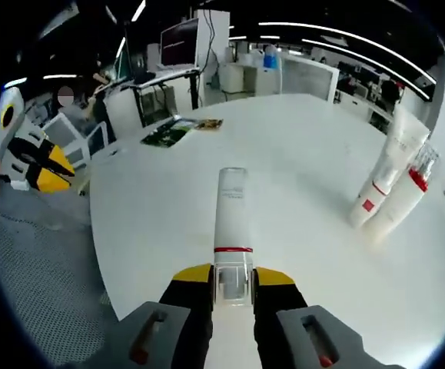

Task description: Arrange the skincare products in the storage area until every visible bottle or jar stands upright without overlapping.

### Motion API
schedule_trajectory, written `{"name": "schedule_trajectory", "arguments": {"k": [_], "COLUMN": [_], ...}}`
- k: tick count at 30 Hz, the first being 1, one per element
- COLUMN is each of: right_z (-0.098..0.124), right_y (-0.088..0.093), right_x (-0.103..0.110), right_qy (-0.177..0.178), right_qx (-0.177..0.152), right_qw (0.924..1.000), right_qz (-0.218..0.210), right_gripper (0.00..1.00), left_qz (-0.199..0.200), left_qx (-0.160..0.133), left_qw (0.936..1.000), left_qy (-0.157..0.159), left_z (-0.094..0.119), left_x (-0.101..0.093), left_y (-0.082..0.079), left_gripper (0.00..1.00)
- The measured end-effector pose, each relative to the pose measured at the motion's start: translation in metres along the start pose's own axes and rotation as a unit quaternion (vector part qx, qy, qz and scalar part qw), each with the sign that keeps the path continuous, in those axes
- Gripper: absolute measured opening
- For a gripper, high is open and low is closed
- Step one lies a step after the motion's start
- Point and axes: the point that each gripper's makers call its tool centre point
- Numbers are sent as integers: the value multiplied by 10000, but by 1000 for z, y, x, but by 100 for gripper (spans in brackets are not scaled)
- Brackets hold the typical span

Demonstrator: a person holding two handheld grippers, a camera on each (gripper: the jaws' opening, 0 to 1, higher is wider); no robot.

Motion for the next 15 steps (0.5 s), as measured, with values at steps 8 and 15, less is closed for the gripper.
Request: {"name": "schedule_trajectory", "arguments": {"k": [8,15], "right_z": [44,76], "right_y": [-39,-68], "right_x": [18,50], "right_qy": [75,109], "right_qx": [-572,-868], "right_qw": [9928,9633], "right_qz": [1047,2537], "right_gripper": [12,12], "left_qz": [692,2916], "left_qx": [-220,-1436], "left_qw": [9963,9272], "left_qy": [468,1860], "left_z": [7,44], "left_x": [-4,14], "left_y": [-13,-62], "left_gripper": [20,29]}}
Point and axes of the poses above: the point that each gripper's makers call its tool centre point, and the gripper's own axes: z roughly backward along the fingers, x roughly to its left, y roughly out of its underside, and after that the axes turned 9 degrees about x, right-handed
